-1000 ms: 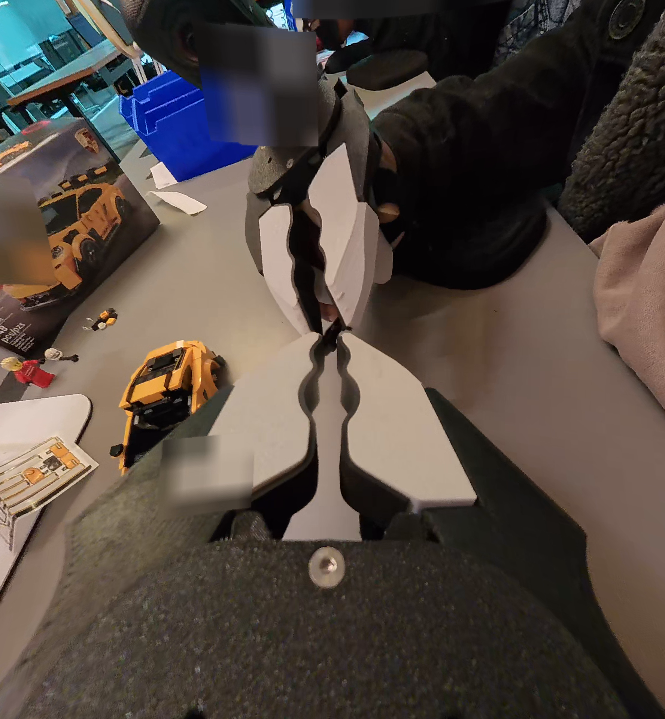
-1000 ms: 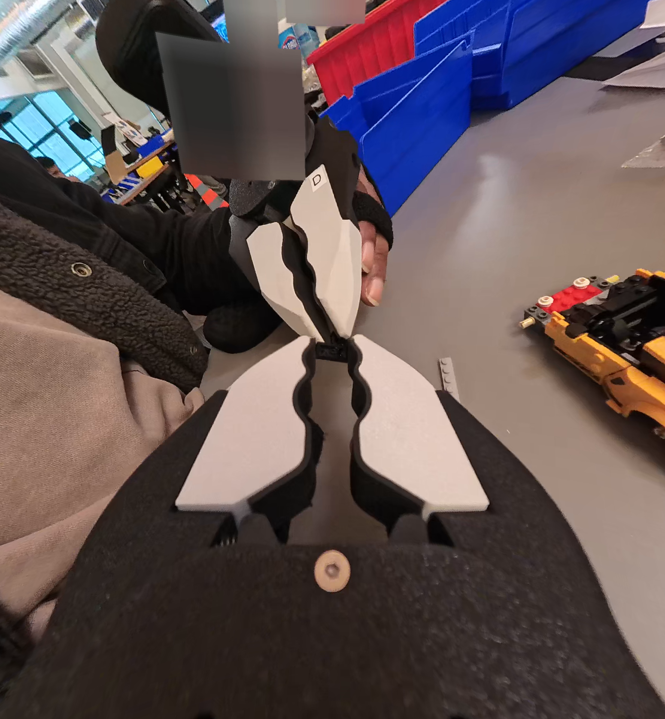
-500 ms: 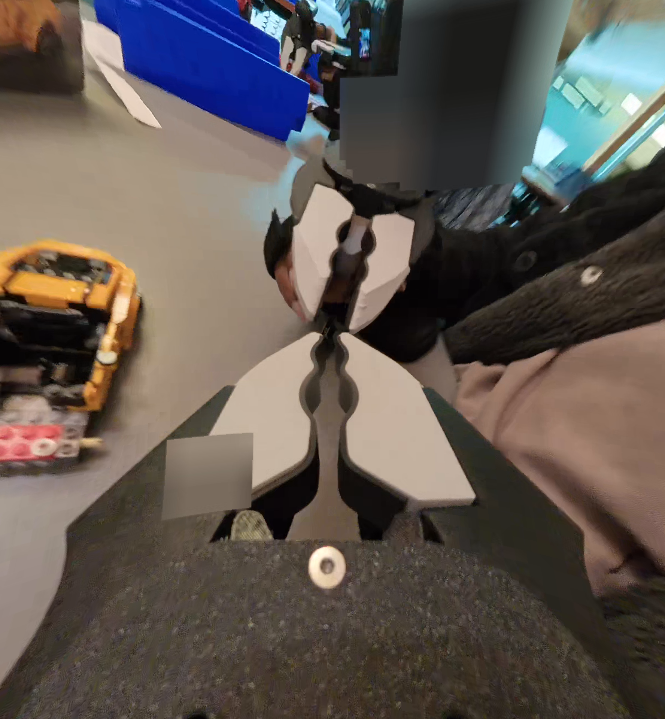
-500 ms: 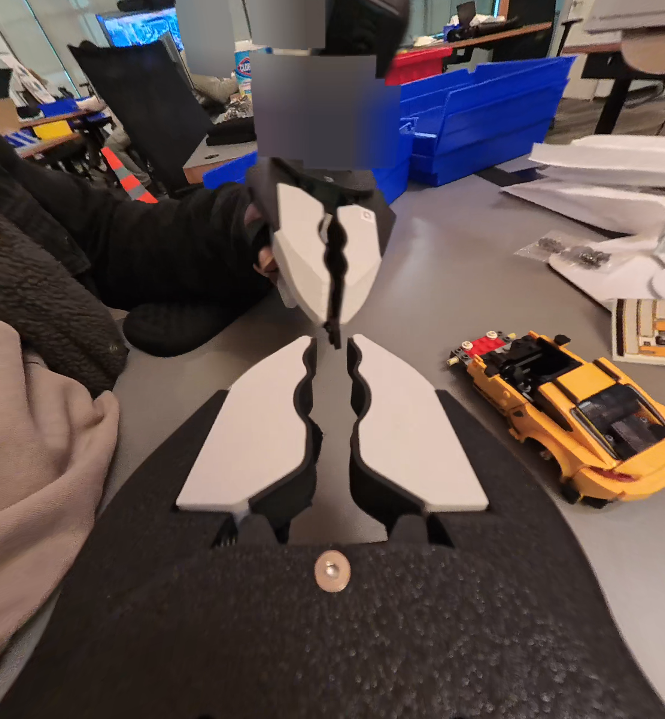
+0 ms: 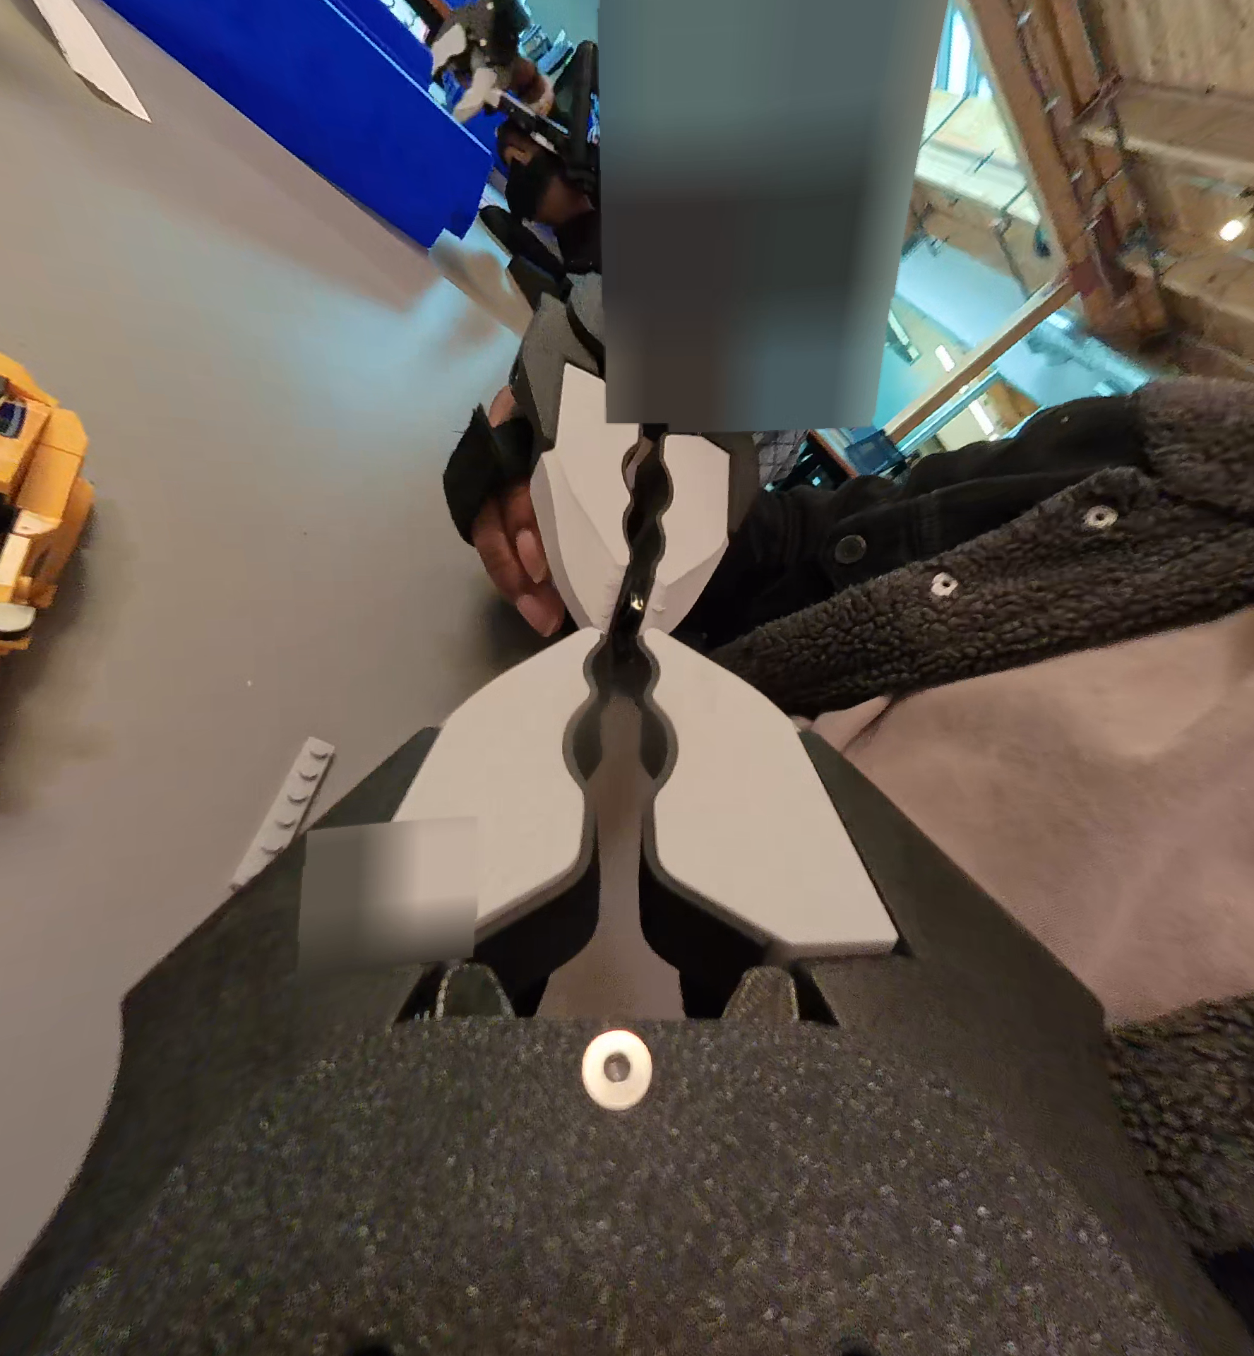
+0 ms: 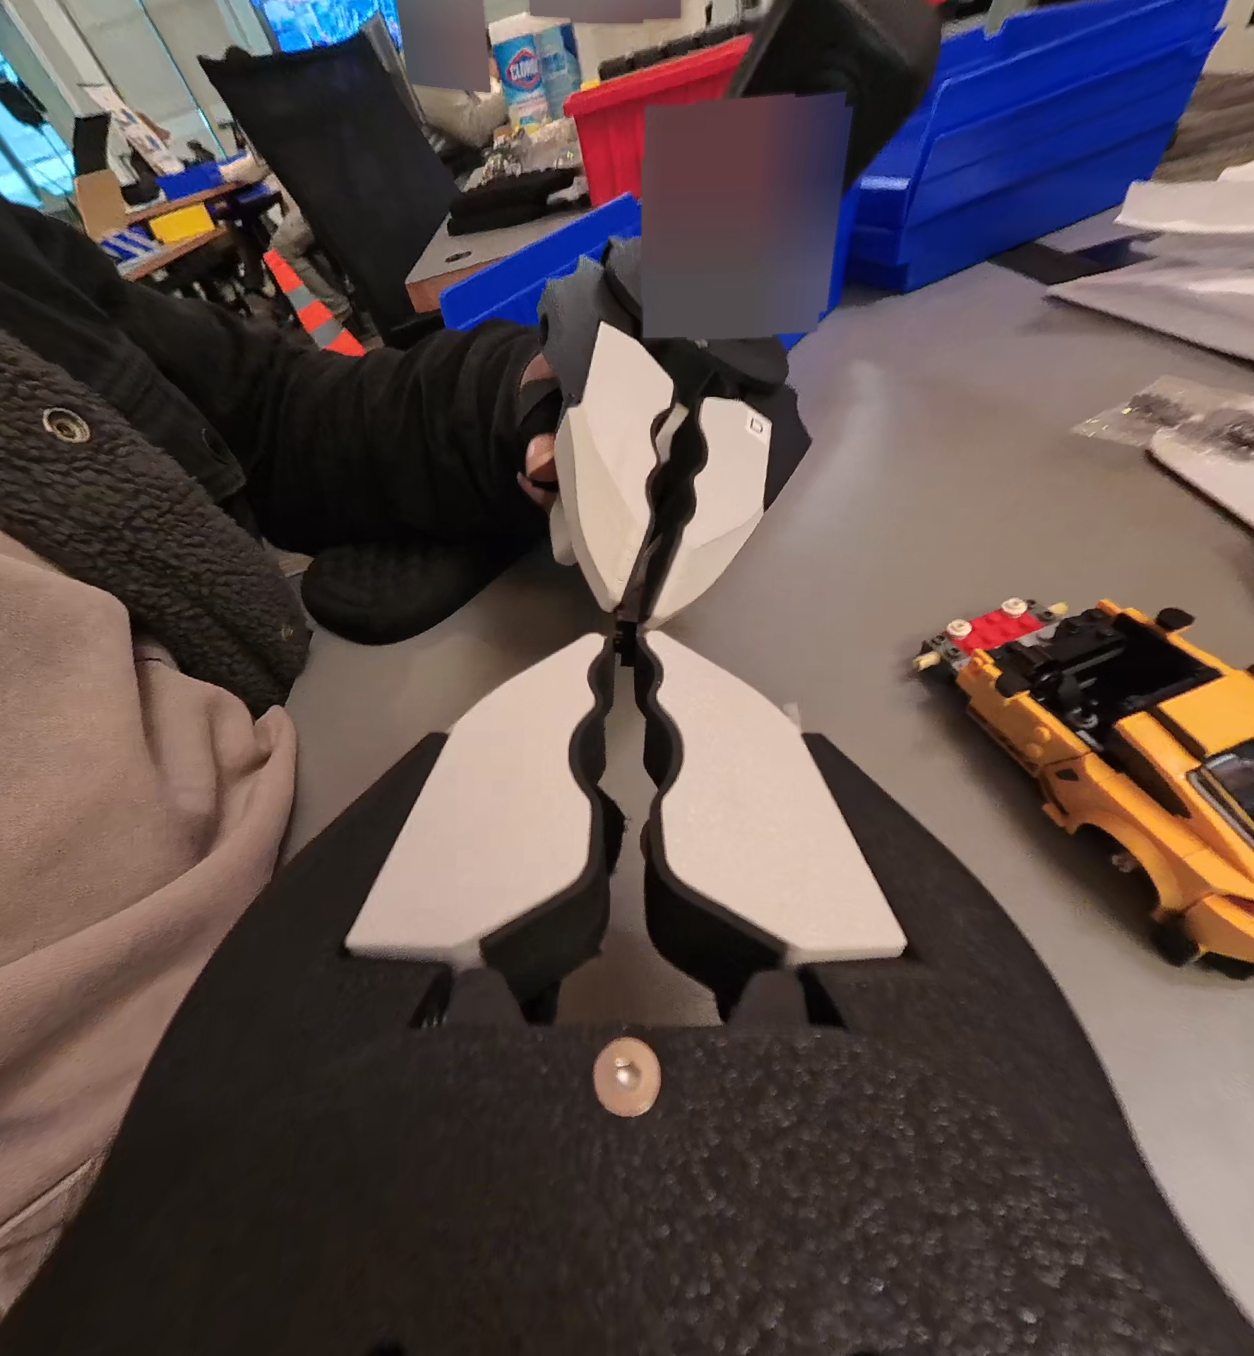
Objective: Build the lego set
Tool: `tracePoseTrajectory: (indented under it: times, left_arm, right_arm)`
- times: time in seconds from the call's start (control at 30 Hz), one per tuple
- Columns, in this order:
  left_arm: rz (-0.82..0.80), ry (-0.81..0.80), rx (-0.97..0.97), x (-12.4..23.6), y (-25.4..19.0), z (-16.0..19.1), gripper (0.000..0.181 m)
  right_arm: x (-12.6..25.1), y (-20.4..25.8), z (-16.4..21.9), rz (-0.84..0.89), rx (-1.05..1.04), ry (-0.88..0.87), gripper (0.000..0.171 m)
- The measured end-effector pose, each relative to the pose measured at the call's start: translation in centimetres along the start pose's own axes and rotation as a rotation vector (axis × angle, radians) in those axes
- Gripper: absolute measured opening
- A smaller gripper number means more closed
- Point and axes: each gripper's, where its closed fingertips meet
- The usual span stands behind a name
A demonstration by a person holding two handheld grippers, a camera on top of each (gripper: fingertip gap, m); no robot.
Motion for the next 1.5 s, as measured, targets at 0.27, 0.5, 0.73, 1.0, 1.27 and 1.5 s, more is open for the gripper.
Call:
tracePoseTrajectory:
  times: [0.27, 0.5, 0.73, 1.0, 1.27, 1.5]
  left_arm:
    - [-0.101, 0.168, -0.194, -0.6, 1.1, 2.5, 0.01]
    - [-0.177, 0.144, -0.206, -0.5, 2.1, 1.5, 0.005]
    - [-0.183, -0.156, -0.065, -0.3, 2.5, -3.0, 0.004]
    - [-0.182, -0.356, 0.201, -0.8, 3.8, -4.4, 0.004]
    - [-0.174, -0.384, 0.272, -1.1, 4.1, -4.3, 0.004]
    - [-0.152, -0.403, 0.326, -1.0, 4.3, -4.3, 0.004]
  right_arm:
    - [-0.3, 0.1, 3.3, 0.0, 0.01, 0.196, 0.004]
    - [-0.3, -0.9, 2.9, 0.059, 0.002, 0.17, 0.005]
    - [-0.3, -2.9, 0.2, 0.211, 0.093, 0.003, 0.012]
    - [-0.7, -4.2, -0.3, 0.409, 0.522, 0.038, 0.027]
    - [-0.4, -4.6, -0.8, 0.462, 0.606, 0.039, 0.019]
    - [-0.4, -4.5, -0.9, 0.466, 0.596, 0.026, 0.019]
Point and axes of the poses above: each gripper's, where its closed fingertips meet, x back along the fingers, z out of its underside, y = z × x across the jaws, and after that the axes turned 12 degrees about -y, right-handed
